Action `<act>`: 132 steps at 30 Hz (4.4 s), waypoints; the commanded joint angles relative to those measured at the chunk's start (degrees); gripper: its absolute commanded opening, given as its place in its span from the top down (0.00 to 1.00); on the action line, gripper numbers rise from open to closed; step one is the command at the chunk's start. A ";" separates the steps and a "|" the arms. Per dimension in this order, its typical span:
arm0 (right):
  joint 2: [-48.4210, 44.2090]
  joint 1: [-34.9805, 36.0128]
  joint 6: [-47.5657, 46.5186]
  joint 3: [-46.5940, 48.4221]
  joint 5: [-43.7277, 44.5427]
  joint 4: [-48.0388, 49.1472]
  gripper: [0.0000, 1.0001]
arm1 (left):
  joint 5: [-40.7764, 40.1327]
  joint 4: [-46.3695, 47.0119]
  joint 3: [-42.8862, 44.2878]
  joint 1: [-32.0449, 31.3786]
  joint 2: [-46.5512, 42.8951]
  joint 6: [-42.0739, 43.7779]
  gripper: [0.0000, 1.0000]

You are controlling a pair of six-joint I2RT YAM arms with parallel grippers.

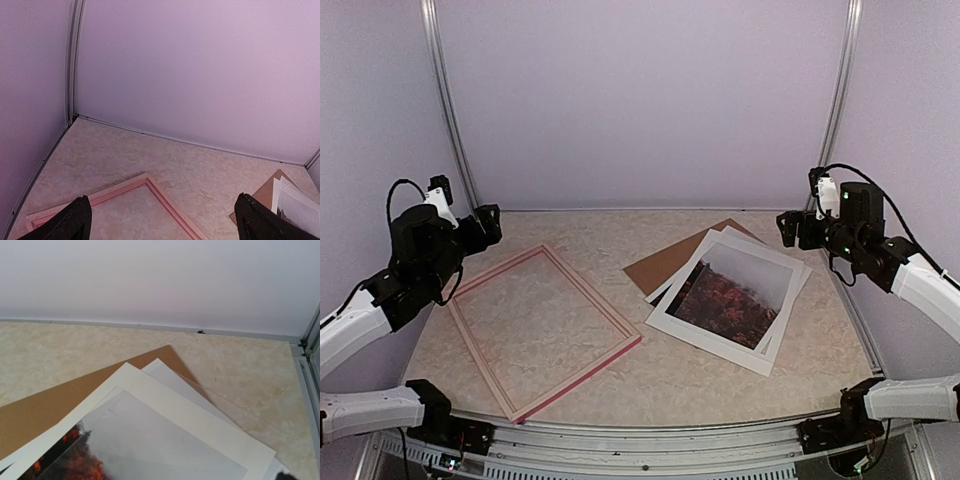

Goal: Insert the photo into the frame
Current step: Move the frame body to the center of the board.

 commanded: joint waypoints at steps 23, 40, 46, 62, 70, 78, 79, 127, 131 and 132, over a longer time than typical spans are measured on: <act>1.03 0.92 0.95 0.37 -1.16 -2.74 0.00 | -9.46 -18.44 -1.36 -0.92 2.01 -16.89 0.01; 3.29 1.95 3.53 -3.71 -6.79 1.34 0.00 | -6.18 -27.49 -11.86 3.21 7.41 -41.89 0.01; 4.28 2.04 3.83 -4.55 -7.75 2.56 0.00 | -4.91 -26.09 -16.20 5.73 7.48 -43.05 0.04; 5.78 2.12 4.36 -5.70 -7.77 3.92 0.00 | 4.57 -15.45 -20.16 13.95 14.59 -35.38 0.23; 5.42 2.12 4.79 -5.89 -9.24 3.84 0.01 | 10.77 -8.60 -17.90 14.17 20.52 -28.29 0.47; 5.42 2.22 5.63 -5.84 -9.34 3.55 0.00 | 11.37 -7.60 -9.56 13.12 33.29 -19.28 0.73; 5.52 2.22 5.75 -5.75 -9.56 3.51 0.00 | 10.47 -7.70 -8.60 12.62 34.25 -18.64 0.74; 27.38 9.60 8.94 5.12 -14.26 -3.92 0.00 | -13.87 -24.55 18.64 3.53 62.56 7.81 0.85; 30.34 15.26 11.88 4.14 -15.07 0.45 0.00 | -11.33 -24.61 18.62 4.16 62.11 5.51 0.63; 31.19 16.78 12.44 4.39 -15.13 1.24 0.01 | -11.28 -24.56 18.46 4.18 61.94 5.13 0.59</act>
